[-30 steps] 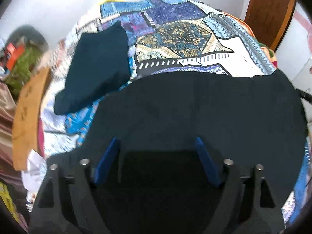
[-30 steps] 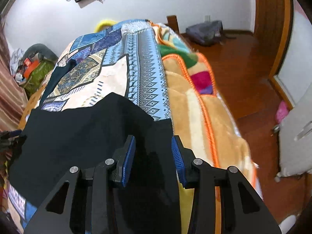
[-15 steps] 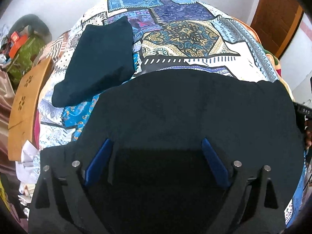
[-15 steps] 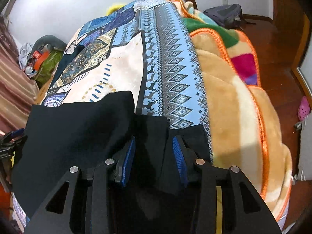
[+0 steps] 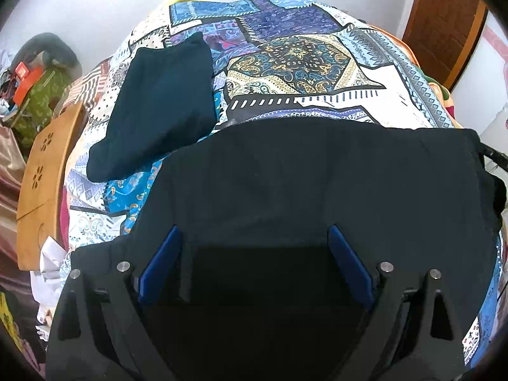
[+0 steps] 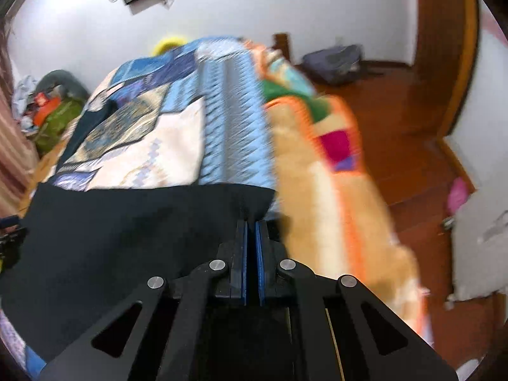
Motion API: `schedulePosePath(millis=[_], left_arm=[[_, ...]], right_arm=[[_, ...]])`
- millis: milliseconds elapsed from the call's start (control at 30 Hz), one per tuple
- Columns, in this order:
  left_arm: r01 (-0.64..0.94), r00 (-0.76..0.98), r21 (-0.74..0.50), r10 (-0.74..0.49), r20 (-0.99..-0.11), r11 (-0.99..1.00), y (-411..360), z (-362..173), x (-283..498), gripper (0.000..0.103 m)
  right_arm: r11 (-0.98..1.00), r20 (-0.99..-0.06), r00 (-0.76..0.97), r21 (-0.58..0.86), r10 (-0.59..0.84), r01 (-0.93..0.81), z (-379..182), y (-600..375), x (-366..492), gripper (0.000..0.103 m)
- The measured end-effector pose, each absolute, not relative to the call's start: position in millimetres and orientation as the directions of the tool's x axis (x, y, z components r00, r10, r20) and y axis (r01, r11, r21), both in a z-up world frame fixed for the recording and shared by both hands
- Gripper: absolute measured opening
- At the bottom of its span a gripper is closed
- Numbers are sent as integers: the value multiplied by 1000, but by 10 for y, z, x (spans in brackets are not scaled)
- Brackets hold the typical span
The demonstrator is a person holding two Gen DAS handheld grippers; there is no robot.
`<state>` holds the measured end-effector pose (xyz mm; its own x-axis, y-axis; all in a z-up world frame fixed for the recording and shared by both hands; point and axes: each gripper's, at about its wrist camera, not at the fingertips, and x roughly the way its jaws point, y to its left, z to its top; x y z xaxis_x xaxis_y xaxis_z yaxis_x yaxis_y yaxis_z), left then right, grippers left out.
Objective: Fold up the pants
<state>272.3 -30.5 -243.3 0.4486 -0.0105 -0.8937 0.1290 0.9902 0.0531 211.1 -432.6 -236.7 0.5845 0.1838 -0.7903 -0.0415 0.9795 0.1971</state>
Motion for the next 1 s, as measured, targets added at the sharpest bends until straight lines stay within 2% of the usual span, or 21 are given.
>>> schedulePosePath(millis=[67,200,233,333,400,467,667,733,800,900,1000], left_arm=[[135,447,47,-18,-894,990,-321,-2425,2724,94],[150,454,62,-13,-891,987,-356,-2376,2689,94],[155,456,60,-18,-890,986,-359,-2347,2673,94],[177,481,56,-36,-876,983,-383,-2232,2622,94],[192,498,62,-42,-866,979,-437,-2163,2606,94],[208,504,54,-59,-862,977,-501,-2122,2609,94],[283,475,67,-79,-876,957,-786,-2252,2586,94],[305,432,75,-68,-899,949,-844,-2389,2566,94],[290,439,45,-91,-894,956,-793,-2435,2498,94],[293,421,-5,-134,-897,956,-692,-2429,2382,94],[322,450,25,-130,-883,946,-677,-2396,2191,95]], right_arm=[[985,-804,573,171,158,-32,-2364,-4358,2109,5],[1000,-826,564,-2,-2,1,-2324,-4294,2095,6],[1000,-834,552,-1,0,-1,-2295,-4276,2094,6],[989,-825,547,140,142,-45,-2168,-4220,1982,9],[969,-814,526,228,245,-98,-2086,-4086,1912,23],[942,-789,515,294,335,-162,-2003,-3855,1851,43],[869,-745,455,363,488,-337,-1973,-3007,1732,46],[864,-764,423,352,487,-360,-2082,-2789,1709,53],[863,-799,371,334,473,-379,-2231,-2648,1688,54],[879,-807,428,218,406,-424,-2252,-2547,1493,56],[879,-816,410,228,407,-418,-2202,-2612,1408,57]])
